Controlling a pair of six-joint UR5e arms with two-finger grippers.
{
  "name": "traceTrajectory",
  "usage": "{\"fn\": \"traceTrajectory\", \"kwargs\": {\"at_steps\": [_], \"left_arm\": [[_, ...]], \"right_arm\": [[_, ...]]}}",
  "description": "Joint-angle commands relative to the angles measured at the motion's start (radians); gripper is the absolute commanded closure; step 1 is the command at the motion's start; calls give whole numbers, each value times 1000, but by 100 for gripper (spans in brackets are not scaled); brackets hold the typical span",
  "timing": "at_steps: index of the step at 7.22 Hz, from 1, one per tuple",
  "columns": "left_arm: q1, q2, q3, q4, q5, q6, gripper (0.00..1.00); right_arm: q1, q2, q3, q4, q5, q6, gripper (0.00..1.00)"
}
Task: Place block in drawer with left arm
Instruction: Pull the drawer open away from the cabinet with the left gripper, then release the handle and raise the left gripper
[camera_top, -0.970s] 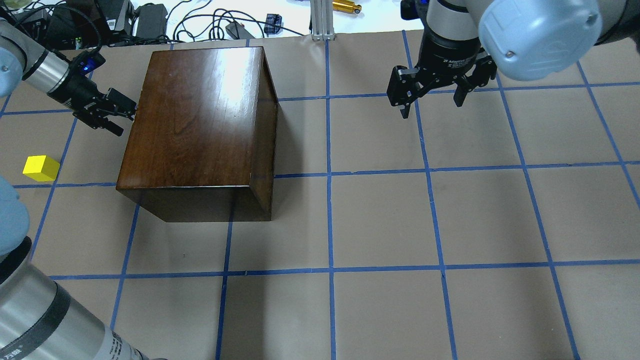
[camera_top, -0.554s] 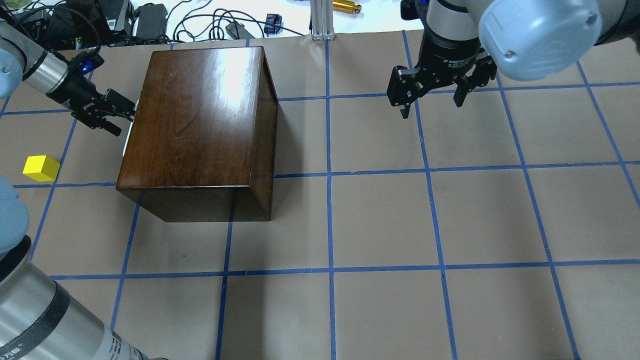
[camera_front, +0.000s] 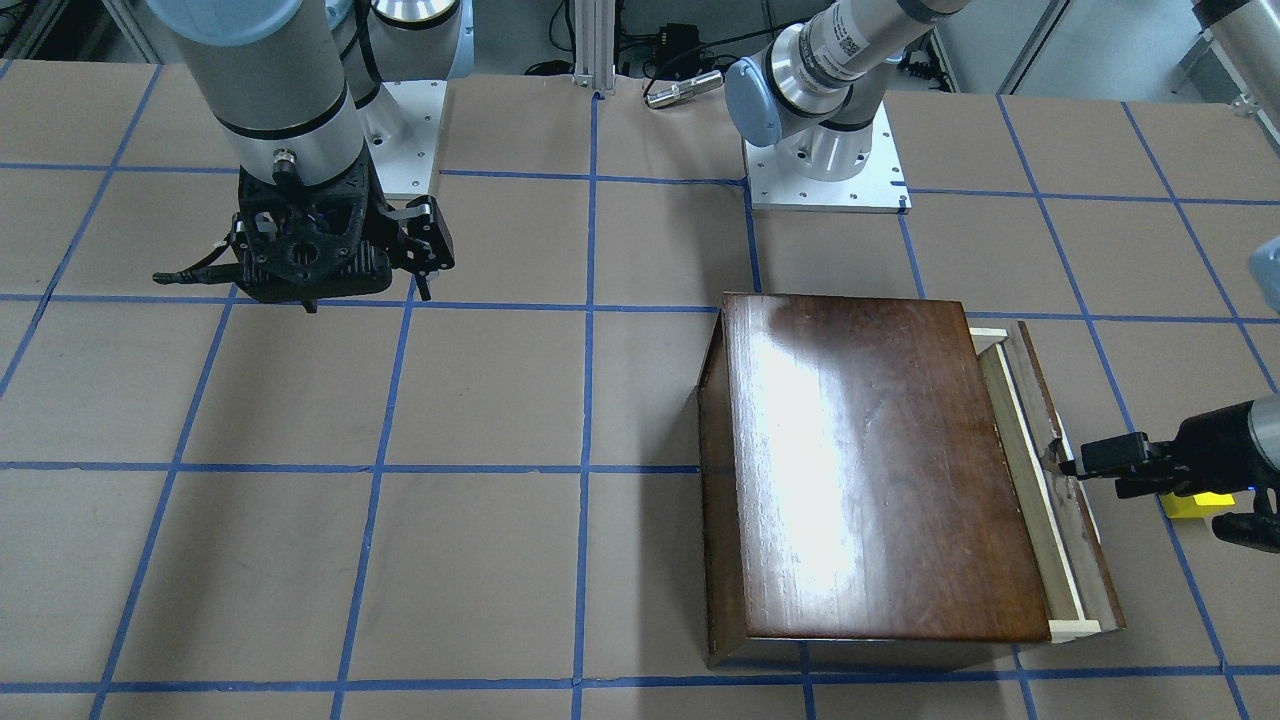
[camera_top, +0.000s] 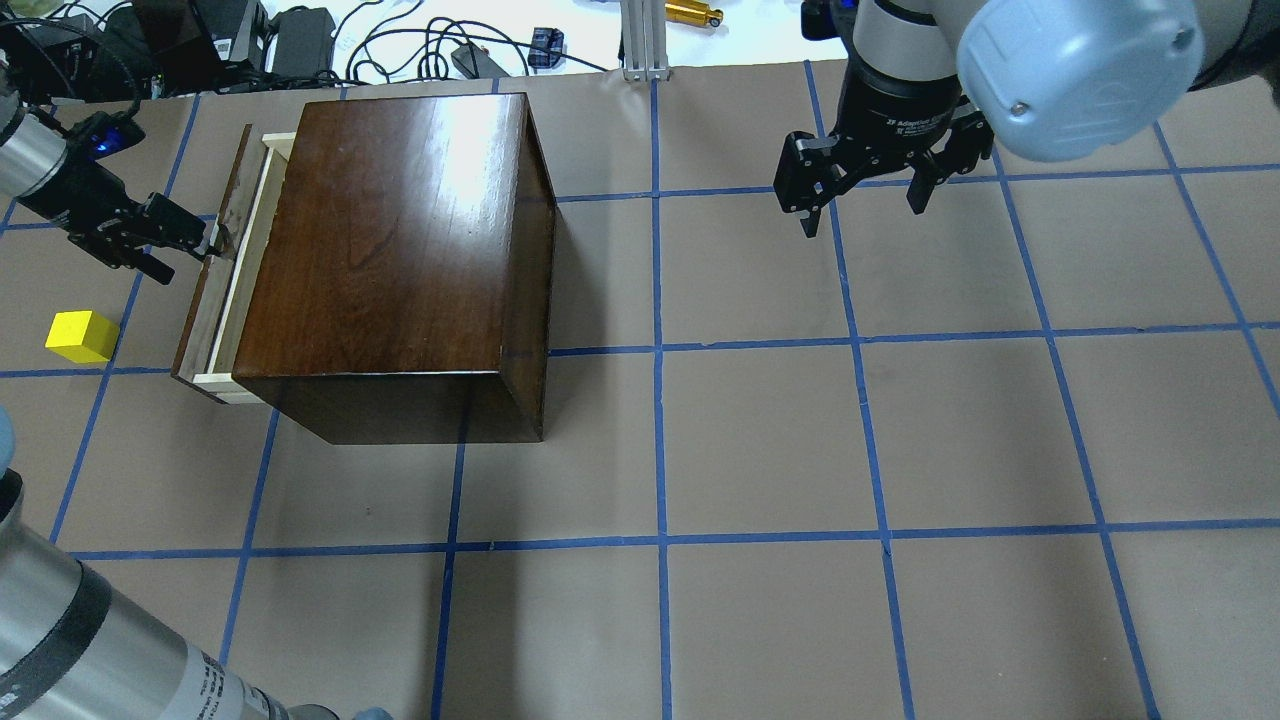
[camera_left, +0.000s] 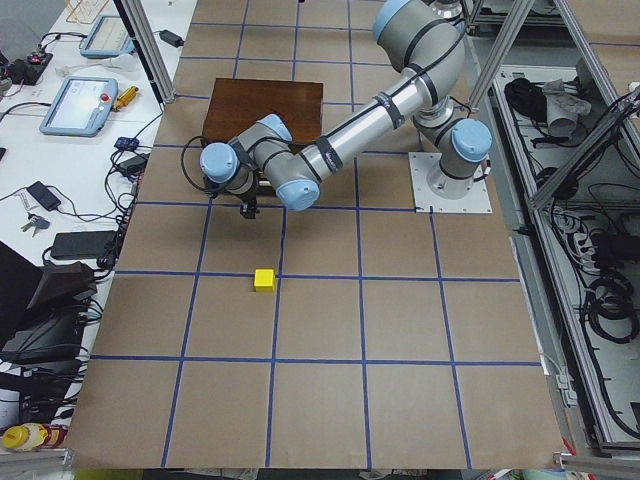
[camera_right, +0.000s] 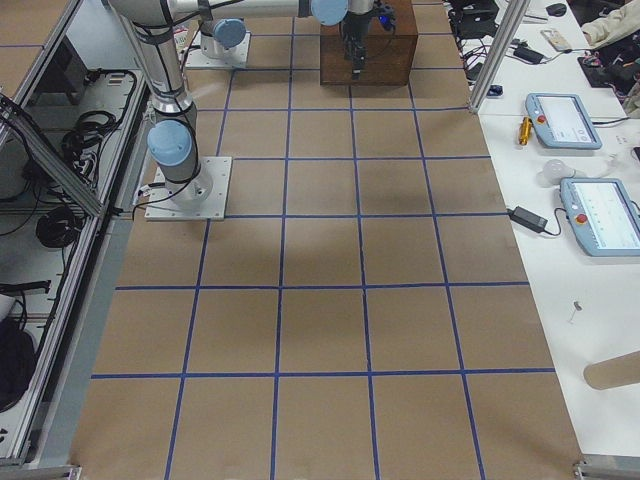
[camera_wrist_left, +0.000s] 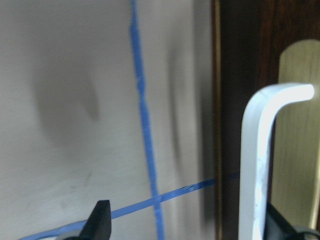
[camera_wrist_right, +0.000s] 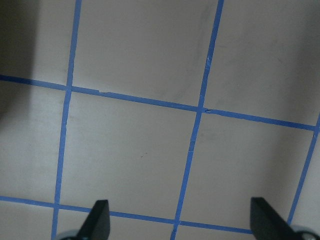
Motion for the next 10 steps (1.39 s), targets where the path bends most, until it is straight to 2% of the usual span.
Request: {"fn": "traceTrajectory", "kwargs": {"at_steps": [1, 2, 6, 8, 10], "left_arm": [[51, 11, 1, 1, 3, 5, 0], [83, 18, -2, 1, 3, 17, 0], [94, 37, 5, 0, 6, 48, 0], [91, 93, 7, -11, 64, 43, 0], [91, 181, -7, -58, 67, 42, 0]], "right_arm": [[0, 0, 0, 0, 0, -1, 0], [0, 0, 0, 0, 0, 1, 0], [0, 0, 0, 0, 0, 1, 0], [0, 0, 0, 0, 0, 1, 0], [0, 0, 0, 0, 0, 1, 0]]}}
